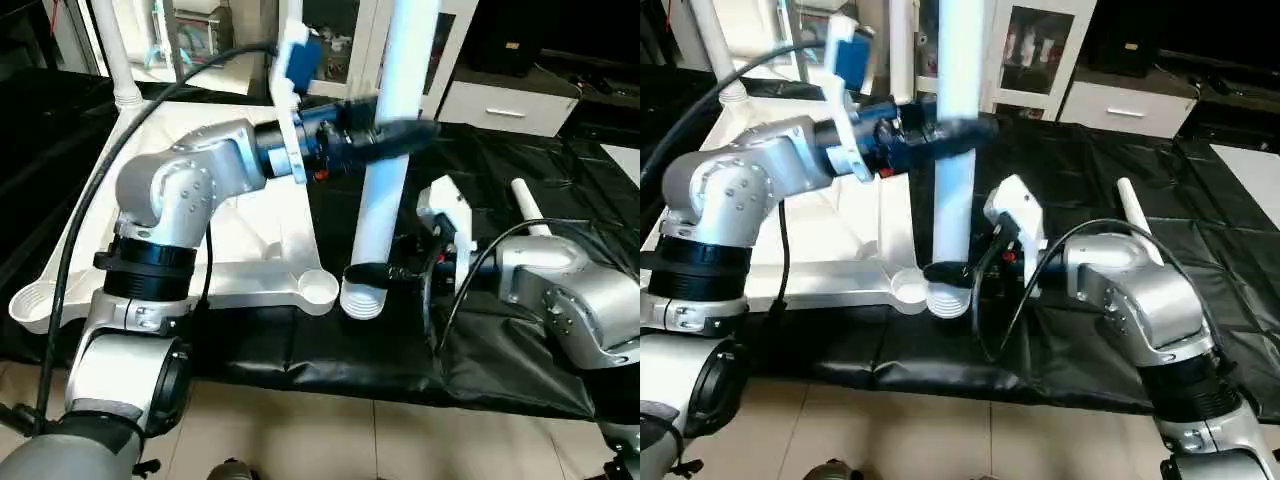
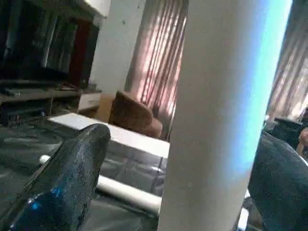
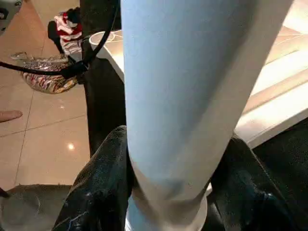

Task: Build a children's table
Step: Pick table leg

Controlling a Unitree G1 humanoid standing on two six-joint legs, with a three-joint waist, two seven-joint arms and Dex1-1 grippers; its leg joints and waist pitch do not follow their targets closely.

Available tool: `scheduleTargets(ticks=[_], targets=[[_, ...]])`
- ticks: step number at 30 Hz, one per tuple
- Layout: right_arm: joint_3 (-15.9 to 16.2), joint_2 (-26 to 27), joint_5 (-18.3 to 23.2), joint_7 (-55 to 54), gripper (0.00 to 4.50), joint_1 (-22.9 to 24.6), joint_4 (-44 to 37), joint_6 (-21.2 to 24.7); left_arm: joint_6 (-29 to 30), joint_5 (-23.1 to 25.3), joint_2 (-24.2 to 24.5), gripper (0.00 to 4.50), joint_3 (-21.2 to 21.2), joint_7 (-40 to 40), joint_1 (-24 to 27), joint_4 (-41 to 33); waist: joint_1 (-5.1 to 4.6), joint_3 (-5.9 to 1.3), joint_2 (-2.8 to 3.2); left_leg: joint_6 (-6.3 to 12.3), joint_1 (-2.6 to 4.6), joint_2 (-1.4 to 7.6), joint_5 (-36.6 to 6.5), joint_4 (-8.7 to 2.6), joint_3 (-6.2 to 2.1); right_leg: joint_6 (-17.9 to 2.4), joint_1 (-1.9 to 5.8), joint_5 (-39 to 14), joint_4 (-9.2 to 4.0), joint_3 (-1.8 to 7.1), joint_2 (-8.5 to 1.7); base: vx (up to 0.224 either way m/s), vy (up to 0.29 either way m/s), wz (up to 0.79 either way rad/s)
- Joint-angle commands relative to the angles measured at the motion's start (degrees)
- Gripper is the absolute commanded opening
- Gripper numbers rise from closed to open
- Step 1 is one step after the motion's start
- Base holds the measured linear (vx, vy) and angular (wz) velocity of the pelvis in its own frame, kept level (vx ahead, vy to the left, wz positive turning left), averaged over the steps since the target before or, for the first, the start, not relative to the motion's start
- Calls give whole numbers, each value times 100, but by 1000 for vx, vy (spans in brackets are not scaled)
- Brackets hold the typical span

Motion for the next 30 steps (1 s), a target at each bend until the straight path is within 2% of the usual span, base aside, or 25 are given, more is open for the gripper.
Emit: scheduleTargets(ticks=[1, 3, 5, 6, 10, 13, 16, 17, 18, 19, 21, 22, 25, 27, 28, 30], targets=[[-82, 64, -41, -114, 189, -57, -43, -27, 247, -244, -28, 450, 27, -107, -139, -230, 2, -446, 84, -208, 120, 267, -1152, -426, -80, -1239, 343, -1108, -329, 230, -317, 0, 0, 0], [-249, 221, 58, -271, 189, -164, 68, -27, 574, -480, 24, 450, 49, -252, -40, -335, -3, -445, 91, -232, 126, 267, -1158, -427, -79, -1264, 331, -1095, -325, 229, -317, 0, 0, 0], [-424, 344, 195, -383, 189, -249, 135, 13, 780, -645, 52, 450, 75, -285, 58, -431, -4, -445, 71, -238, 122, 260, -1161, -428, -76, -1278, 332, -1103, -328, 225, -301, 0, 0, 0], [-502, 386, 259, -416, 189, -290, 164, 34, 788, -636, 60, 450, 65, -272, 97, -441, -1, -443, 88, -245, 120, 260, -1172, -429, -81, -1282, 338, -1091, -318, 224, -302, 0, 0, 0], [-768, 509, 535, -485, 188, -408, 200, 120, 768, -517, 54, 450, 75, -158, 166, -308, -9, -439, 88, -243, 127, 263, -1211, -441, -80, -1201, 334, -1162, -340, 227, -299, 0, 0, 0], [-923, 530, 732, -458, 188, -433, 58, 235, 543, -231, 33, 450, 178, 176, 86, 236, 21, -436, 81, -240, 154, 253, -1248, -439, -66, -1140, 309, -1247, -358, 227, -285, 0, 0, 0], [-1053, 498, 877, -474, 188, -404, -89, 339, 203, 33, 65, 450, 212, 357, 109, 590, 24, -446, 86, -255, 130, 253, -1200, -452, -89, -1020, 342, -1322, -376, 225, -312, 0, 0, 0], [-1125, 447, 959, -488, 188, -368, -192, 401, -41, 197, 89, 450, 213, 437, 170, 711, 26, -448, 102, -271, 128, 259, -1149, -454, -93, -1039, 337, -1217, -369, 224, -305, 0, 0, 0], [-1125, 447, 959, -488, 188, -368, -192, 401, -41, 197, 89, 450, 213, 437, 170, 711, 24, -449, 89, -263, 125, 261, -1129, -455, -94, -1044, 343, -1167, -373, 224, -308, 0, 0, 0], [-1154, 427, 1000, -508, 188, -345, -252, 434, -175, 274, 103, 450, 218, 458, 214, 733, 33, -463, 111, -275, 121, 260, -1056, -448, -97, -1072, 352, -1022, -342, 224, -313, 0, 0, 0], [-1222, 385, 1079, -556, 188, -303, -350, 500, -357, 384, 90, 450, 296, 644, 251, 823, 23, -463, 101, -267, 116, 261, -1006, -446, -94, -1117, 360, -859, -331, 223, -304, 0, 0, 0], [-1290, 314, 1153, -590, 188, -186, -503, 610, -666, 467, 82, 450, 336, 640, 309, 823, 25, -467, 110, -260, 116, 256, -1009, -439, -88, -1149, 362, -834, -322, 223, -315, 0, 0, 0], [-1324, 256, 1173, -612, 188, -51, -639, 697, -820, 423, 52, 450, 490, 684, 331, 827, 37, -464, 107, -205, 116, 260, -975, -440, -85, -1179, 368, -753, -324, 223, -313, 0, 0, 0], [-1349, 216, 1131, -683, 188, 90, -711, 728, -843, 300, 30, 450, 630, 674, 383, 686, 24, -454, 112, -220, 123, 261, -1087, -445, -83, -1162, 358, -913, -341, 223, -315, 0, 0, 0], [-1400, 219, 1120, -763, 188, 163, -738, 748, -767, 202, 51, 450, 675, 618, 463, 520, 28, -446, 152, -266, 134, 269, -1208, -454, -87, -1139, 347, -1072, -361, 225, -324, 0, 0, 0], [-1485, 235, 1146, -898, 188, 242, -762, 777, -703, 104, 108, 450, 662, 491, 639, 225, 23, -441, 144, -308, 129, 280, -1284, -466, -97, -1134, 349, -1135, -360, 224, -329, 0, 0, 0]])
